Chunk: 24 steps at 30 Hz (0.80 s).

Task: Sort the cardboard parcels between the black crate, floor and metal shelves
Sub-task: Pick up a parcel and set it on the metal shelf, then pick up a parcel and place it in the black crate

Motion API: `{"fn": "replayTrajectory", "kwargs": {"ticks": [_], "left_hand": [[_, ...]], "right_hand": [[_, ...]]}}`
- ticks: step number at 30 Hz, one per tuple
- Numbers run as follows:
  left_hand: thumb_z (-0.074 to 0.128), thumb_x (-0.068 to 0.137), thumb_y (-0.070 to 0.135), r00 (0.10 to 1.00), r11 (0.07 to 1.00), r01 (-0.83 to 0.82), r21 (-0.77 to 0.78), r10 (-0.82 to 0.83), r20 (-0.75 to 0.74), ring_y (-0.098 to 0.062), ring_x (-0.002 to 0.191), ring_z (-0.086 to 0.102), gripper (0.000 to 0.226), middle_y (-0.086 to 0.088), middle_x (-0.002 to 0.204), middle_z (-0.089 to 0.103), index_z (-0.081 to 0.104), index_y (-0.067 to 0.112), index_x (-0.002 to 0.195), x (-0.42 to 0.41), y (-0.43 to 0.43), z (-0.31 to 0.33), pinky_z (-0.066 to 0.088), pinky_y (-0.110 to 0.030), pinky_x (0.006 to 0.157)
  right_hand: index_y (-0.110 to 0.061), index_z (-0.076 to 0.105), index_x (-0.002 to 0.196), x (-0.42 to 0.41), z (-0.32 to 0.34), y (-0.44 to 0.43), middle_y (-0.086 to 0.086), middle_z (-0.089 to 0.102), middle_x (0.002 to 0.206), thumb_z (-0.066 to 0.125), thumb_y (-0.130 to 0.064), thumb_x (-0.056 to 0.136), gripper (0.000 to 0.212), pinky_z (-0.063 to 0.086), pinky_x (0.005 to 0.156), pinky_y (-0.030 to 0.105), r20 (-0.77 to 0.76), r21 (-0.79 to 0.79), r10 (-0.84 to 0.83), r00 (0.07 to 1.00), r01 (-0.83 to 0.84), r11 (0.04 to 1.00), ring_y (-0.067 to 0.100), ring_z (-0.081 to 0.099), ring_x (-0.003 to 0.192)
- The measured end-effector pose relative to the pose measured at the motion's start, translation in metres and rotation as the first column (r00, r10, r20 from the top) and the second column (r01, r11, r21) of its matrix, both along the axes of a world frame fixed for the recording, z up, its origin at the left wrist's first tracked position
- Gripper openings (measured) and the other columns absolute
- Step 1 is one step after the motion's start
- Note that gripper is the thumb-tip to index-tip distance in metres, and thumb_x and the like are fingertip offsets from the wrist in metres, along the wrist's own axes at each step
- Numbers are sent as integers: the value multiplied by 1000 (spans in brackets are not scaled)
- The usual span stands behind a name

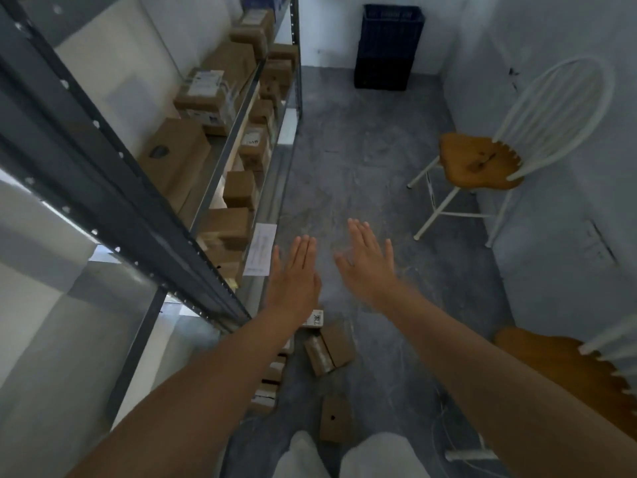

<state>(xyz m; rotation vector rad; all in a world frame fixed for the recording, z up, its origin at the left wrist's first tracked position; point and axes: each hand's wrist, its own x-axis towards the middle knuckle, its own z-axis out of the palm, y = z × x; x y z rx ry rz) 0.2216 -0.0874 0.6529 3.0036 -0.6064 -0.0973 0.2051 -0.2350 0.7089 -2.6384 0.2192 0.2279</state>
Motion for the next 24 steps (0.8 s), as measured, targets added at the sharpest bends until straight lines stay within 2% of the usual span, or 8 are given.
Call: {"fn": "replayTrajectory", "kwargs": {"ticks": [8,11,15,18,21,24], "left_hand": [[21,104,34,983,999,44,-2,-44,-178,-16,150,-11,61,-3,164,-5,-4,12,156,27,-13,-61,-6,-52,120],[18,105,35,976,999,26,41,-17,-215,-15,150,-9,60,-1,164,-3,-2,13,156,43,-18,-100,-7,-51,120],[24,104,34,952,998,-23,62,40,-302,-15,151,0,59,-1,164,9,8,14,156,57,-23,-174,-6,-47,120],[17,102,38,921,993,-75,97,106,-375,-15,151,9,58,-1,162,18,15,14,155,65,-30,-244,4,-49,122],[15,103,39,860,984,-149,102,180,-478,-13,151,7,58,0,162,17,16,15,155,70,-40,-321,5,-46,122],[19,105,37,821,982,-153,111,189,-539,-11,150,7,54,3,163,16,14,17,155,74,-50,-394,4,-41,122]], "right_hand": [[-17,3,157,27,-86,-31,2,1,165,35,-36,104,65,-5,121,46,-231,117,-159,960,189,975,15,-4,151],[-15,8,157,32,-152,-44,6,9,164,39,-33,103,64,7,122,44,-291,192,-181,940,242,951,22,6,151],[-9,24,153,25,-257,-64,15,29,155,45,-32,102,59,27,115,42,-437,209,-222,872,338,918,29,33,141],[-5,26,151,16,-336,-83,16,30,155,46,-31,101,60,26,114,39,-541,130,-261,799,387,913,29,31,142],[-6,24,152,8,-416,-100,15,30,156,47,-31,101,61,27,117,42,-621,126,-309,721,480,868,29,31,143],[-4,23,152,10,-482,-106,16,32,155,49,-15,100,60,27,114,33,-647,147,-375,664,591,793,29,34,141]]}}
